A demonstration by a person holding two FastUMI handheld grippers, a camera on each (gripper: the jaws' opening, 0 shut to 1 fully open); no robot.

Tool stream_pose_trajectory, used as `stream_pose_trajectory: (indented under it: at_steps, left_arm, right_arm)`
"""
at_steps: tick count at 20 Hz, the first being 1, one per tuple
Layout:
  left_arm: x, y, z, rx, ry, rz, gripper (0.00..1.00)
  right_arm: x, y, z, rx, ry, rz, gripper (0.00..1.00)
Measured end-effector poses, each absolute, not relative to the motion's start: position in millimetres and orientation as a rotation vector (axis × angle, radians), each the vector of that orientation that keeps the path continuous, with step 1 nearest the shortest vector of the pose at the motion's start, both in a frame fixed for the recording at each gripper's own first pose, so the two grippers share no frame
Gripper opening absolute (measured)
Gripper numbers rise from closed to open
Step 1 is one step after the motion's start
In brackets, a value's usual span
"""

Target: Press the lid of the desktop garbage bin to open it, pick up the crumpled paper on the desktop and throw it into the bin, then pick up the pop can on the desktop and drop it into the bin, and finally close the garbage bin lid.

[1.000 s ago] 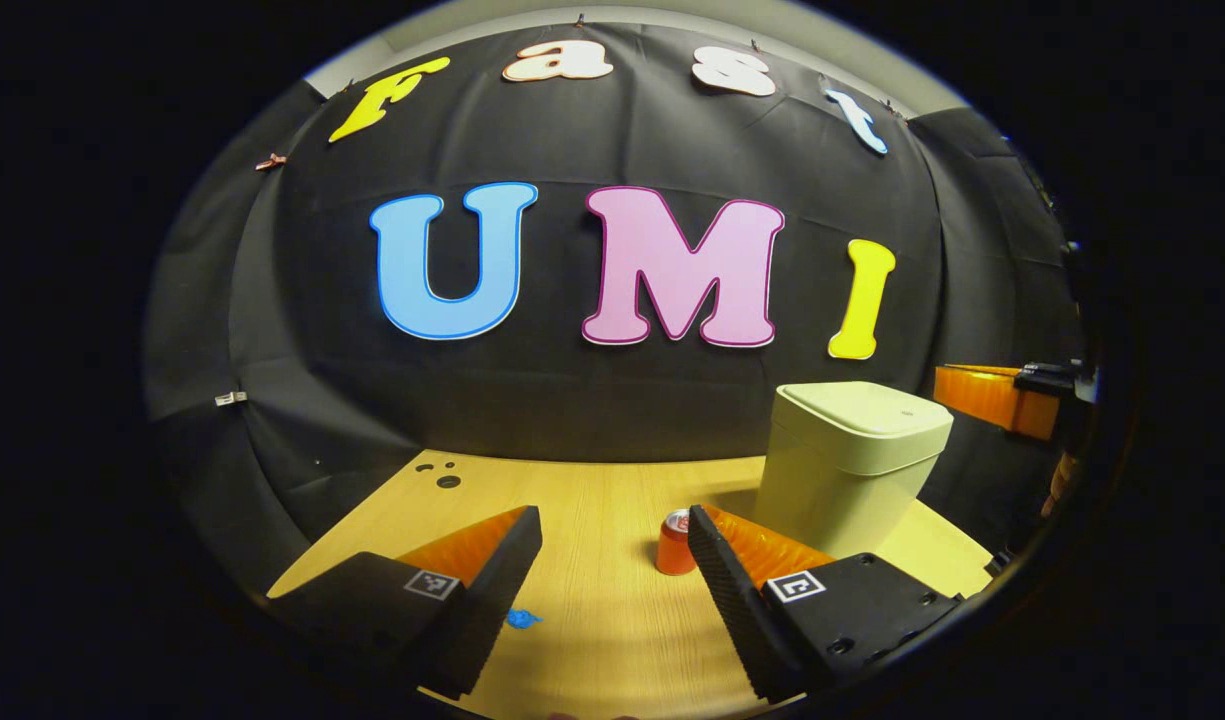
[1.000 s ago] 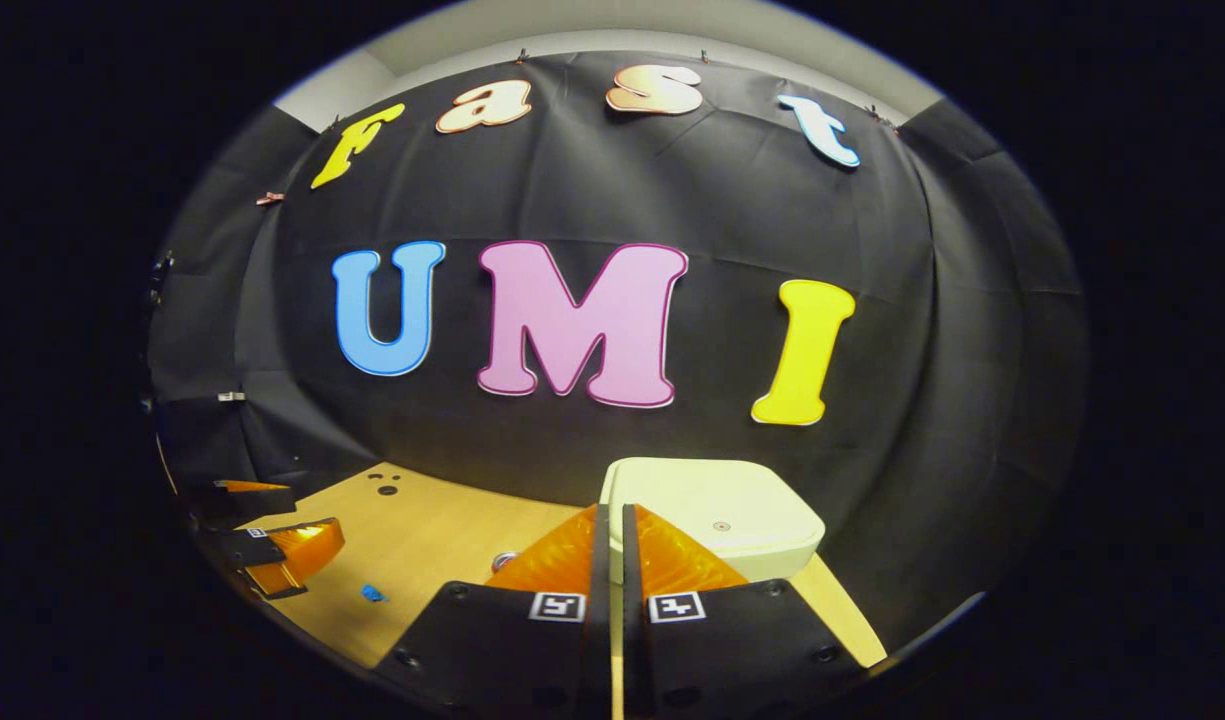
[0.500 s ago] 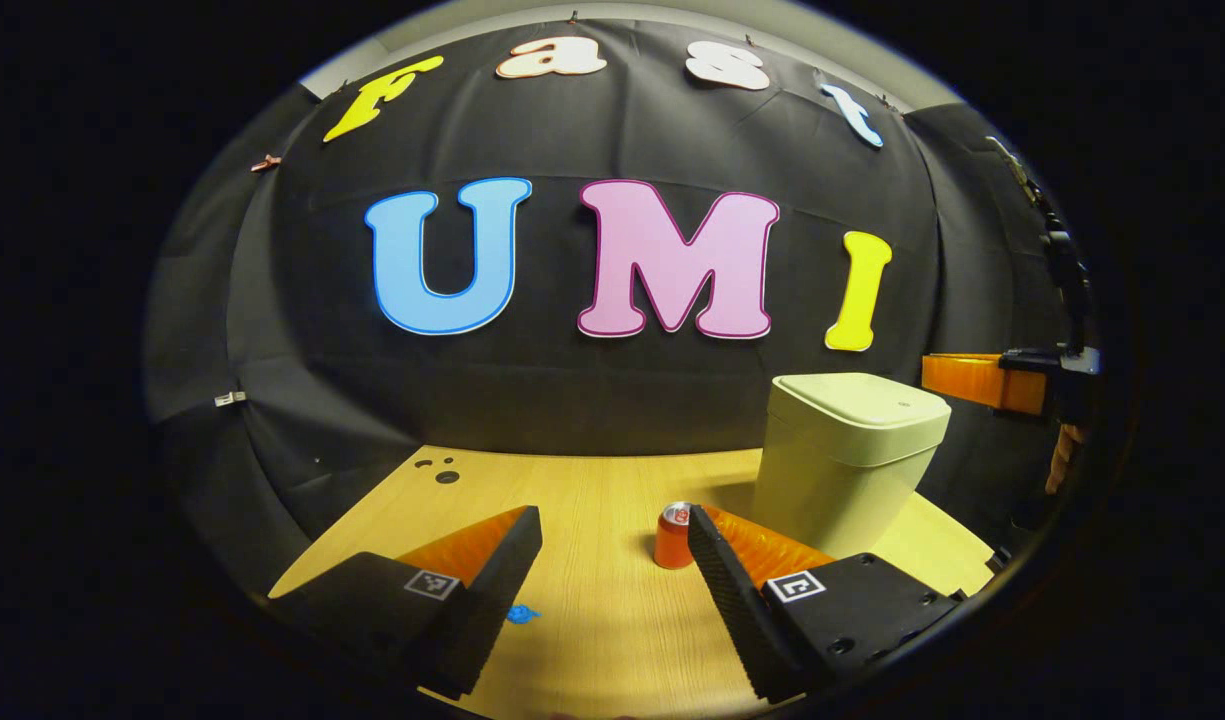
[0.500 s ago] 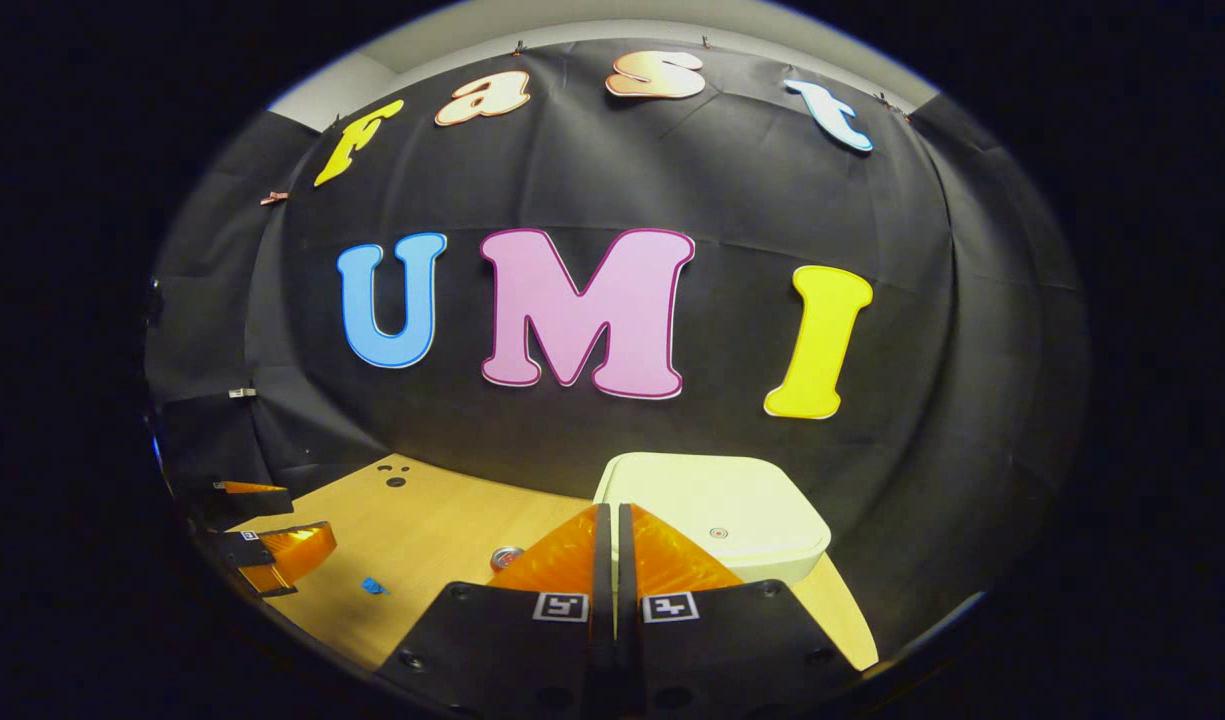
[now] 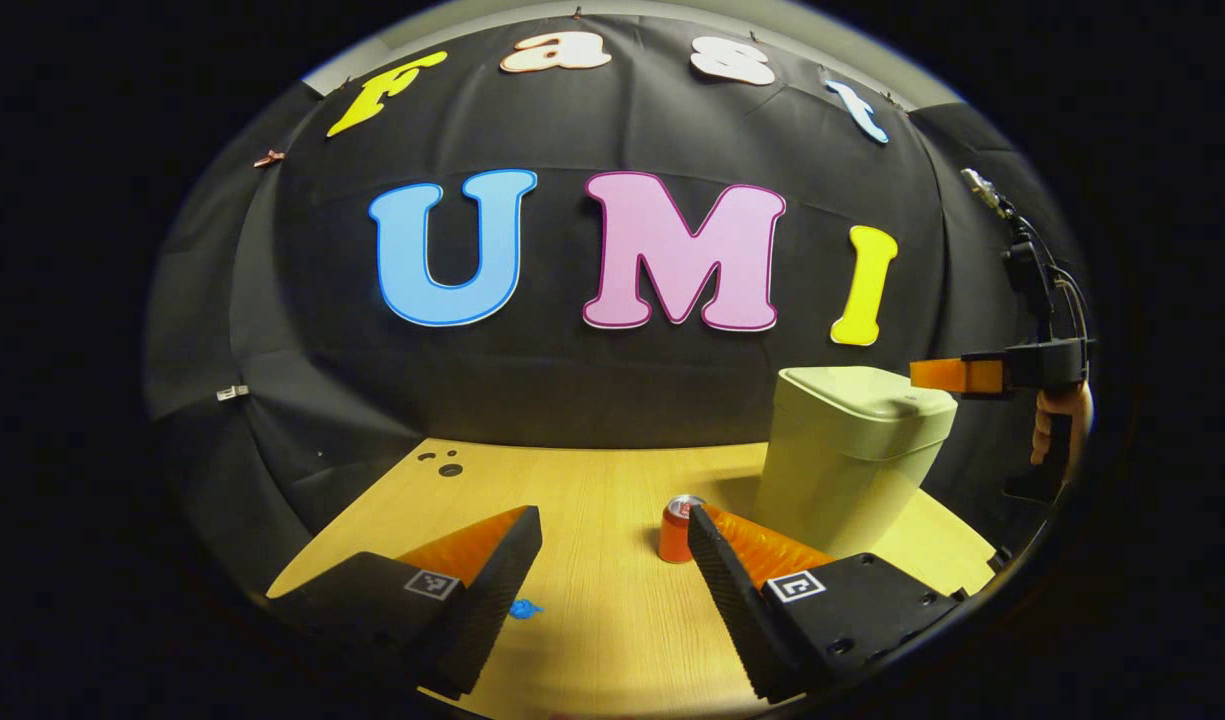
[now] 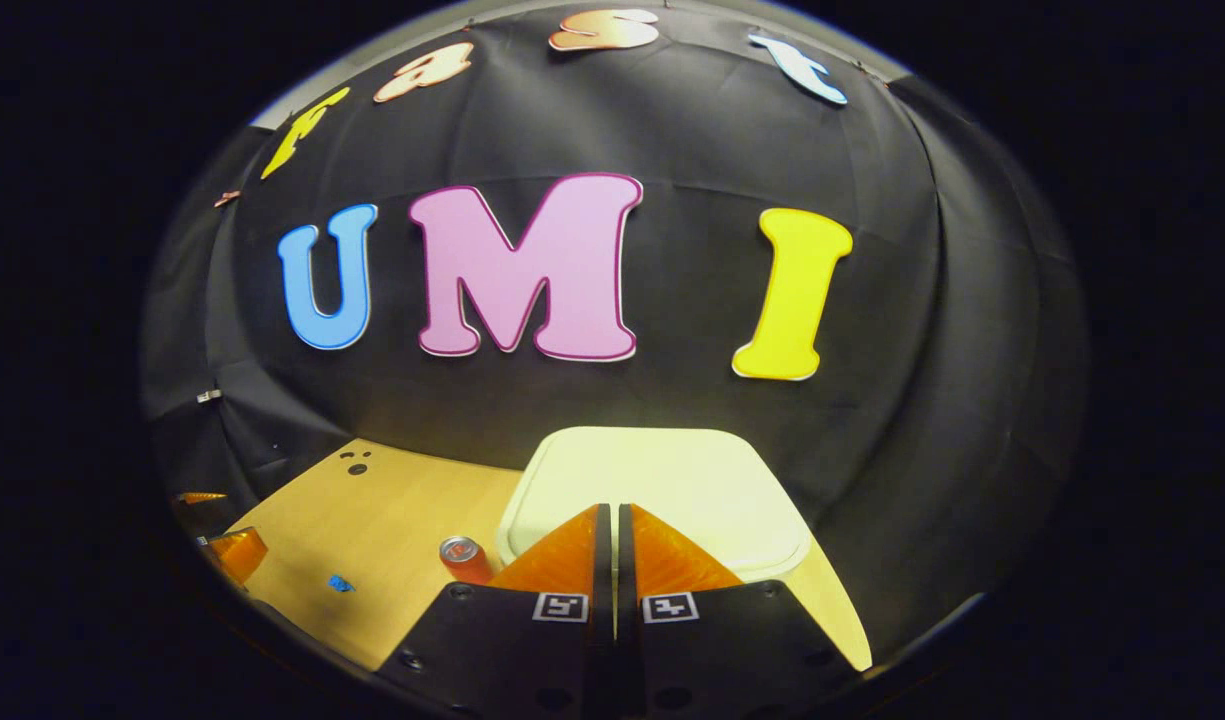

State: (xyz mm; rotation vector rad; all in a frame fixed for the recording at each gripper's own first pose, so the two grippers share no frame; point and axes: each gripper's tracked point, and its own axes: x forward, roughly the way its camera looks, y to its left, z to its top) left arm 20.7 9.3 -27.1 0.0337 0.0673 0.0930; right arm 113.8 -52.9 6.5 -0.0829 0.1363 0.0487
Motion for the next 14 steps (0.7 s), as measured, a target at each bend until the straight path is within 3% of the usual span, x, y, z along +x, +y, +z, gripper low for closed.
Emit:
stream_pose_trajectory:
  at_steps: [14]
  left_arm:
    - [24, 24, -39, 0.009, 0.104, 0.142, 0.96]
  right_arm:
    - [131, -67, -13, -0.1, 0.187, 0.029, 0.05]
